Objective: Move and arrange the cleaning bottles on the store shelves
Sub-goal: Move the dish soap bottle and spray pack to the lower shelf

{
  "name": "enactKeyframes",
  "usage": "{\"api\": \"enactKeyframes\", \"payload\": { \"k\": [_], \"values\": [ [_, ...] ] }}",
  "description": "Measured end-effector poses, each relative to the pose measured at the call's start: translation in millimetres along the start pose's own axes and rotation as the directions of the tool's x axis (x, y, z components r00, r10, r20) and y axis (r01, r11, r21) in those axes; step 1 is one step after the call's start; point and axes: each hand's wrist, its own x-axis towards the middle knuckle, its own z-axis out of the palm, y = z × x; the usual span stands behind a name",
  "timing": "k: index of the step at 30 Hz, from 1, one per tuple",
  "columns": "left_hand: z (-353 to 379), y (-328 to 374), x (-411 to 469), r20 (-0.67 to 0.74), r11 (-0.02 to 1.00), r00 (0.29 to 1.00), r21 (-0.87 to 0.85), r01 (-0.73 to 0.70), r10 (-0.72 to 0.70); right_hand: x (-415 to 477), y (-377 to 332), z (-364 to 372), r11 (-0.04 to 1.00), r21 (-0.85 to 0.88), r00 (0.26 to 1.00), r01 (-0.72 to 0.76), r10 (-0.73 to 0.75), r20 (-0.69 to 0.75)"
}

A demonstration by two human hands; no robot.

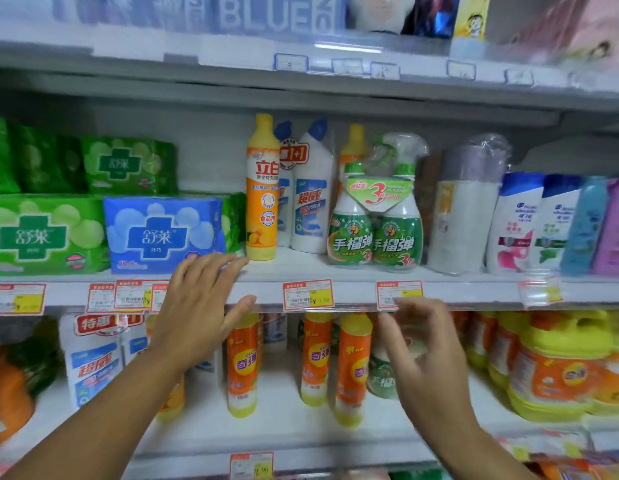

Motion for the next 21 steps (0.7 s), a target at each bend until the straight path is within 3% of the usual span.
{"api": "enactKeyframes", "payload": {
  "k": [1,3,7,11,15,18,21],
  "values": [
    [0,0,0,0.001,1.0,1.0,-0.004,-0.001,0.001,26,-10,-5,0.996,-0.037,0.996,0.087,-0.087,-0.021],
    [0,0,0,0.004,1.0,1.0,-0.01,-0.002,0.002,80,-11,-8,0.975,-0.187,0.993,0.116,-0.12,-0.01],
    [-1,0,0,0.017,1.0,1.0,-0.008,0.002,-0.001,143,3,1,0.942,-0.326,0.984,-0.086,0.131,0.118],
    [-2,-1,0,0.009,0.999,1.0,-0.032,-0.007,0.007,172,19,6,0.892,-0.316,0.892,-0.324,0.399,0.211],
    [-1,-2,0,-0.013,0.998,1.0,-0.063,-0.016,0.016,188,26,10,0.82,-0.492,0.873,-0.293,0.439,0.212],
    [-1,-2,0,-0.015,0.997,1.0,-0.078,-0.018,0.016,184,21,14,0.877,-0.341,0.835,-0.338,0.447,0.322],
    [-1,-5,0,-0.008,0.996,1.0,-0.09,-0.03,0.029,170,16,16,0.941,-0.23,0.9,-0.247,0.311,0.307]
  ]
}}
